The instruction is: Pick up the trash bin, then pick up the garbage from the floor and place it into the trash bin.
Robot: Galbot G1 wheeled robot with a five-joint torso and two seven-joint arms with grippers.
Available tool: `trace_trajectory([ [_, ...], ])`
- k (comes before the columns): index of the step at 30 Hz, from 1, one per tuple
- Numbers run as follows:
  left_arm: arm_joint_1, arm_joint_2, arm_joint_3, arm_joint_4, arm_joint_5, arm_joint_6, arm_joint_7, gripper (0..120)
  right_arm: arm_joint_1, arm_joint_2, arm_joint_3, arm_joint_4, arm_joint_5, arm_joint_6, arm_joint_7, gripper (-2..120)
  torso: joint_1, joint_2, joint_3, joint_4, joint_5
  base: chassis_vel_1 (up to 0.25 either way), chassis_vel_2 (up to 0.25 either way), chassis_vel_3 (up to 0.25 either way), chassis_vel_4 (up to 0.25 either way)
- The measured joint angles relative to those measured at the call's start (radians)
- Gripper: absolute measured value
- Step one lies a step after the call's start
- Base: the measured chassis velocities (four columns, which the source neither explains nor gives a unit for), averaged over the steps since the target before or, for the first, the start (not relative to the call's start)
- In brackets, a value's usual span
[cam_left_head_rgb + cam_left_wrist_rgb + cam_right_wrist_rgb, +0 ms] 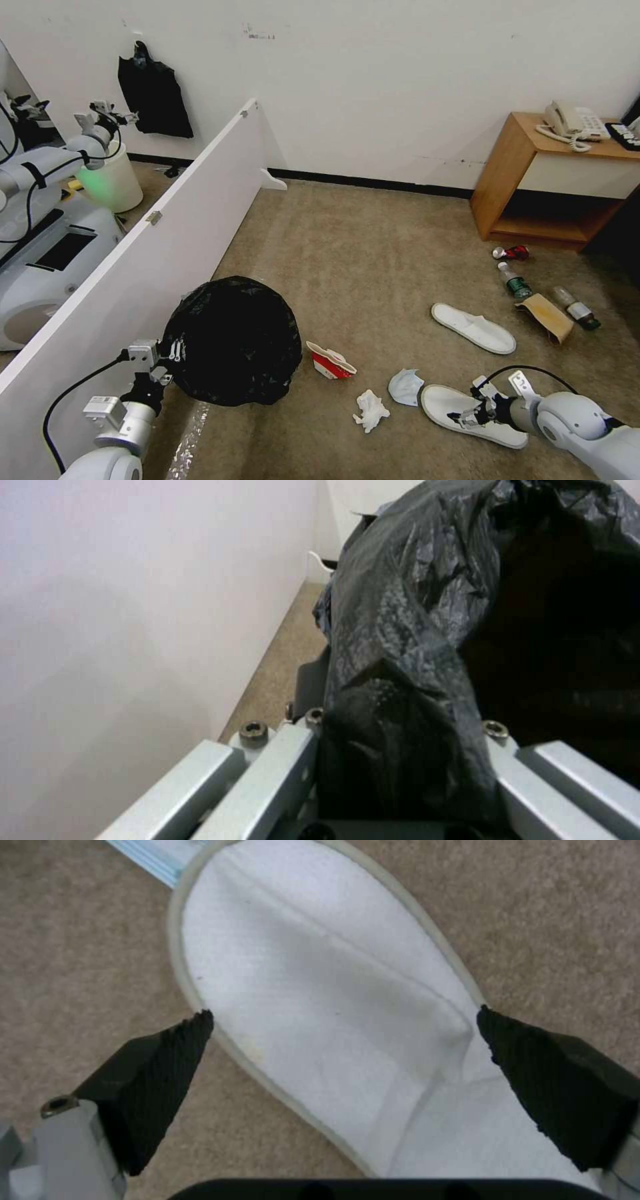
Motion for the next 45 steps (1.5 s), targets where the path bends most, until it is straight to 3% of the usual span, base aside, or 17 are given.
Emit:
trace_trajectory([
  [45,-0.001,0.044,-0.016,0.020,-0.034,-0.015,-0.001,4,0.118,0.106,-0.122,-0.106,-0.016,0.024,0.005,100,0.000,0.000,0.000,0.0001,0.0000,0.000,0.000,0.000,0.000],
])
